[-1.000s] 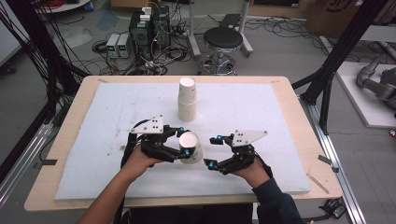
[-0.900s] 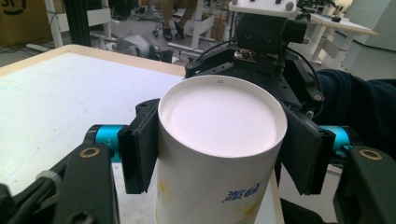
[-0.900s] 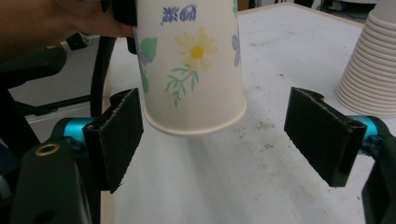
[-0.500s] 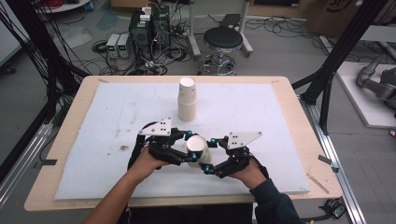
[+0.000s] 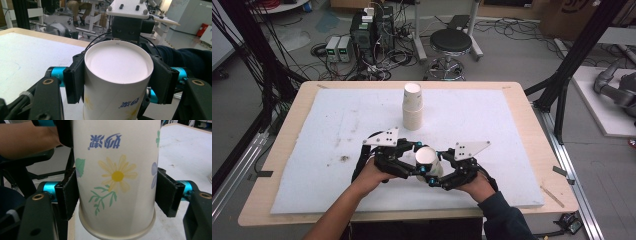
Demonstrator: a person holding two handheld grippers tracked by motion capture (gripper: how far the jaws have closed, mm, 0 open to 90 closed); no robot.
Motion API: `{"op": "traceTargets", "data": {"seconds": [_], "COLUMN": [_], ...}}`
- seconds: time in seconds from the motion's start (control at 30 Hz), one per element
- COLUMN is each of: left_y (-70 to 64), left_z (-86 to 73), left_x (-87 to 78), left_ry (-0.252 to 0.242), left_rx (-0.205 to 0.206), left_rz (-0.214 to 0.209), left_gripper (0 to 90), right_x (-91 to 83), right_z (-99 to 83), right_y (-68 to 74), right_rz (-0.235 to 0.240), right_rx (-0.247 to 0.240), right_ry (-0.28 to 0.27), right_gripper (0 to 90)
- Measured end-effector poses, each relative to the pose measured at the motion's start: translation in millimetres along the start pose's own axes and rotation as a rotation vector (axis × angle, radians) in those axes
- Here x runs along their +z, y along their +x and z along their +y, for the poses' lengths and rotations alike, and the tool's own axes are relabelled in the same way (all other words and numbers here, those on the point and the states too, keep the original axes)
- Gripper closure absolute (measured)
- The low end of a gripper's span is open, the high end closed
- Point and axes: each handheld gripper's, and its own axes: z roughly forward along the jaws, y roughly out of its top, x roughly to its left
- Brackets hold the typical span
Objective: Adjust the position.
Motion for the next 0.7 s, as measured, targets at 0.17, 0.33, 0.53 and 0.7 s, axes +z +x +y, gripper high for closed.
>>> {"op": "traceTargets", "data": {"seconds": [0.17, 0.33, 0.53, 0.7], "left_y": [-1.6, -1.7, -1.3, -2.4], "left_z": [1.0, 5.9, 11.2, 13.6], "left_x": [-1.2, -7.1, -15.9, -18.4], "left_ry": [0.012, 0.056, 0.125, 0.178], "left_rx": [0.03, 0.032, 0.037, 0.049], "left_rz": [0.038, 0.074, 0.086, 0.087], "left_gripper": [29.8, 15.7, 15.7, 15.7], "right_x": [-0.7, -2.2, -1.0, 4.6], "right_z": [0.2, 0.2, 5.0, 11.0], "right_y": [-0.4, -2.8, -3.0, -3.2], "right_rz": [0.0, -0.014, -0.036, -0.017], "right_rx": [-0.01, -0.016, -0.049, -0.077], "right_ry": [0.01, 0.053, 0.14, 0.226], "right_gripper": [34.6, 36.2, 36.5, 36.4]}}
